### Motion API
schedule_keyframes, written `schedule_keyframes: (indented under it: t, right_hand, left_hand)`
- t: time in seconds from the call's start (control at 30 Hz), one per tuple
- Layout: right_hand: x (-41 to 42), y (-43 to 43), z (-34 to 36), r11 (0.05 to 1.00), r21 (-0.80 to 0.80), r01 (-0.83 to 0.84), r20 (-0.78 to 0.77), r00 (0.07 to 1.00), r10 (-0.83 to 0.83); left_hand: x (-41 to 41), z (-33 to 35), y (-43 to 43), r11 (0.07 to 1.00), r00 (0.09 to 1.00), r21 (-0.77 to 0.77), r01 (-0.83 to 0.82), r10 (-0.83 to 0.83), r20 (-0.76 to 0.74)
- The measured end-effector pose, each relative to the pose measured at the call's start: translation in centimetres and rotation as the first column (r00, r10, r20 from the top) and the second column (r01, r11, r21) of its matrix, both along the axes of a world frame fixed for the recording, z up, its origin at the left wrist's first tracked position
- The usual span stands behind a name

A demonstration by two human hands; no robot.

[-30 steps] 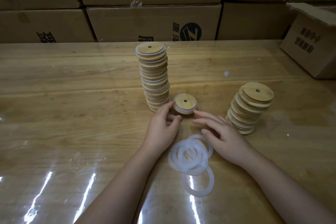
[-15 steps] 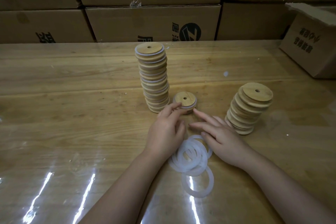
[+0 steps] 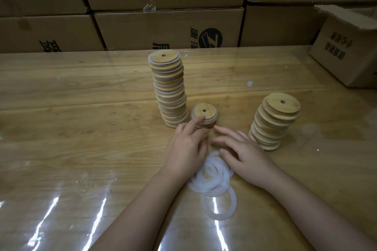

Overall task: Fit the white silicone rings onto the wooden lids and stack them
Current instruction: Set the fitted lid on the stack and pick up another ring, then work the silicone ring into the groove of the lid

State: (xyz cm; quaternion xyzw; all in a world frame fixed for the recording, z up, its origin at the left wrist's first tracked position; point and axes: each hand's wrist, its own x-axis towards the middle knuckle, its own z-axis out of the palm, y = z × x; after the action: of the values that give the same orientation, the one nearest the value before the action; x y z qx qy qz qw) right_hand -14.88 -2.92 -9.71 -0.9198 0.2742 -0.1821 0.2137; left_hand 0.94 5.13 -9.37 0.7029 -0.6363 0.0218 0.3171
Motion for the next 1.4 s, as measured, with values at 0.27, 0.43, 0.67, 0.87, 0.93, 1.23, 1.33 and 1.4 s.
schedule_keyframes:
  t: [0.27, 0.43, 0.67, 0.87, 0.93, 1.23, 1.33, 1.4]
  right_hand:
    - [-0.5, 0.7, 1.8, 0.773, -0.472, 0.424, 0.522, 0.841, -0.143]
    - [-1.4, -0.2, 2.1, 0.624, -0.463, 0.63, 0.593, 0.743, -0.31]
    - [-1.5, -0.7, 2.5, 0.693, -0.25, 0.676, 0.574, 0.68, -0.456]
    - [-1.6, -0.8, 2.3, 0.67, -0.269, 0.692, 0.577, 0.672, -0.463]
    - [-1.6, -0.9, 2.3, 0.668, -0.27, 0.693, 0.581, 0.671, -0.461]
    - [-1.4, -0.7, 1.9, 0.714, -0.308, 0.628, 0.667, 0.678, -0.309]
    - [-1.4, -0.8, 1.8, 0.722, -0.339, 0.603, 0.669, 0.694, -0.265]
    - [-1.3, -0.8, 1.6, 0.723, -0.359, 0.59, 0.669, 0.703, -0.241]
  left_hand:
    - [0.4, -0.1, -0.1, 0.999, 0.988, -0.01, -0.053, 0.051, -0.145]
    - [0.6, -0.1, -0.1, 0.994, 0.943, -0.075, -0.075, 0.046, -0.33]
    - [0.7, -0.2, -0.1, 0.993, 0.904, -0.094, -0.073, 0.026, -0.426]
    - [0.7, 0.0, 0.0, 0.993, 0.921, -0.118, -0.024, -0.024, -0.389]
    - [0.7, 0.0, 0.0, 0.993, 0.921, -0.117, -0.014, -0.033, -0.389]
    - [0.7, -0.2, 0.0, 0.993, 0.922, -0.119, 0.0, -0.046, -0.385]
    - [0.6, 0.0, 0.1, 0.991, 0.912, -0.132, 0.019, -0.072, -0.403]
    - [0.5, 0.2, 0.2, 0.989, 0.901, -0.142, 0.041, -0.099, -0.422]
